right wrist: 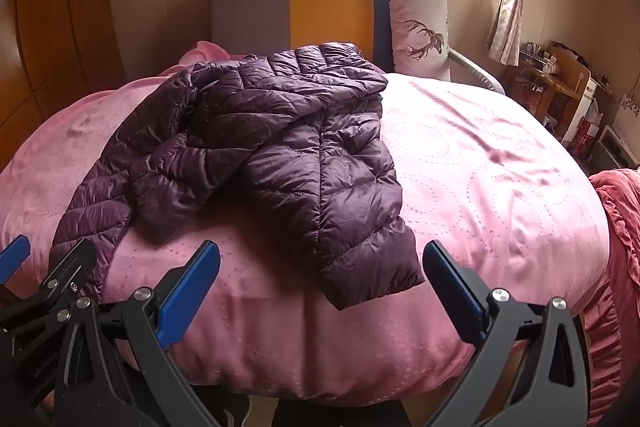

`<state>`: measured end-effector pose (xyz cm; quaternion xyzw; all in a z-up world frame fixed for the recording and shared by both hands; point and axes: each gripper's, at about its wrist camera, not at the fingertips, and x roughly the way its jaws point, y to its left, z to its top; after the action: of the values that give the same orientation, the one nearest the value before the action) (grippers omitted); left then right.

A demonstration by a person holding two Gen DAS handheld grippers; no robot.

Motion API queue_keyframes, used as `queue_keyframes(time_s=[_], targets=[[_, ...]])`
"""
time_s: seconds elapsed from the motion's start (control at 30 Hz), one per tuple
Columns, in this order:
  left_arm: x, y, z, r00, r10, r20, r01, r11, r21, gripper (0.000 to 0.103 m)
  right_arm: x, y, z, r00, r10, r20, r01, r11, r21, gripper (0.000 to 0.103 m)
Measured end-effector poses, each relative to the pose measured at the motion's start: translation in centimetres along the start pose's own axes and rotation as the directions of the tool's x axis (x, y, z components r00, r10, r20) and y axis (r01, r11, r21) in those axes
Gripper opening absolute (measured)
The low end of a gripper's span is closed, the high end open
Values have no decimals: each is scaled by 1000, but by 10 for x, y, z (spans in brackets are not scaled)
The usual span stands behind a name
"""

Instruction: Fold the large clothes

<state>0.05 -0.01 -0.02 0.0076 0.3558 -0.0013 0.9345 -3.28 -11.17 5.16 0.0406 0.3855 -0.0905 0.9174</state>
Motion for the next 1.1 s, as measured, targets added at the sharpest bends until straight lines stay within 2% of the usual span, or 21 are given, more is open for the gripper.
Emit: queue_keyframes(time_s=[0.17, 1.1], targets=[[-2, -5, -2, 1000, 10, 11, -11, 1000, 18, 99, 0, -1, 0, 1000, 2, -6, -2, 1000, 0, 101], [4, 5, -3, 1000, -12, 2, 12, 1000, -19, 99, 3, 2, -2, 1000, 24, -4, -24, 1000, -7, 101]])
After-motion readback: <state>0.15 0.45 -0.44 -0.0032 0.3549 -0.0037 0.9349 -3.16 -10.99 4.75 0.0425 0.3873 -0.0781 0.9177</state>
